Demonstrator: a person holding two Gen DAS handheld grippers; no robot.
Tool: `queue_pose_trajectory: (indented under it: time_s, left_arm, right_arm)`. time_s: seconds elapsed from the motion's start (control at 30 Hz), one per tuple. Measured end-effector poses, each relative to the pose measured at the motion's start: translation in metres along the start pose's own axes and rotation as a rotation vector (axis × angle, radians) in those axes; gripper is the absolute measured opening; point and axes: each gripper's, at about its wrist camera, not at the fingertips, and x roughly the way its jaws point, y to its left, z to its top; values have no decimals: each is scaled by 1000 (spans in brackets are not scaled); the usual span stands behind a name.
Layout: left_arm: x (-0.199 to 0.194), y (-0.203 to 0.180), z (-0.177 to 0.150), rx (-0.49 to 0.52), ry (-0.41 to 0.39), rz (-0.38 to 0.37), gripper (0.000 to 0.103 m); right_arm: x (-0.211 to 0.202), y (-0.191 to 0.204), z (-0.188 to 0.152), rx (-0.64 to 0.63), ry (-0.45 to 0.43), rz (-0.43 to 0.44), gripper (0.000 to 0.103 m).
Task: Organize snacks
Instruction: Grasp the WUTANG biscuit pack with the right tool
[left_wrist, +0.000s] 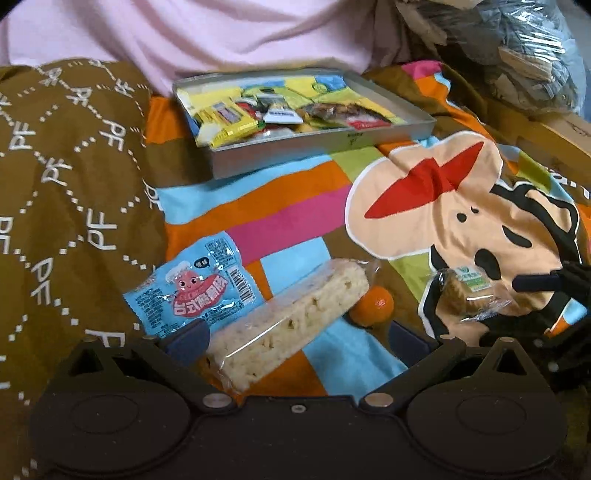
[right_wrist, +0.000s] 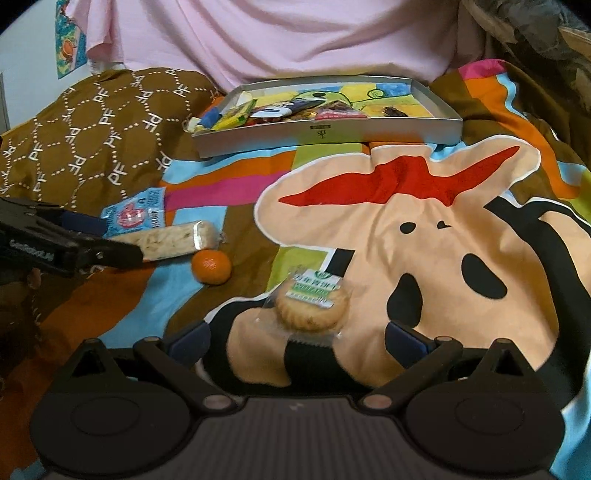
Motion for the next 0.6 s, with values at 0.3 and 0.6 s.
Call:
queue_pose_trajectory:
  time_s: [0.3, 0.6]
  left_arm:
    - [24, 24, 12, -47, 60, -30, 102]
    - [38, 25, 8, -54, 172, -183, 95]
  right_arm:
    - [26, -9, 9, 38, 41, 3, 99]
    - [38, -5, 12, 38, 38, 16, 86]
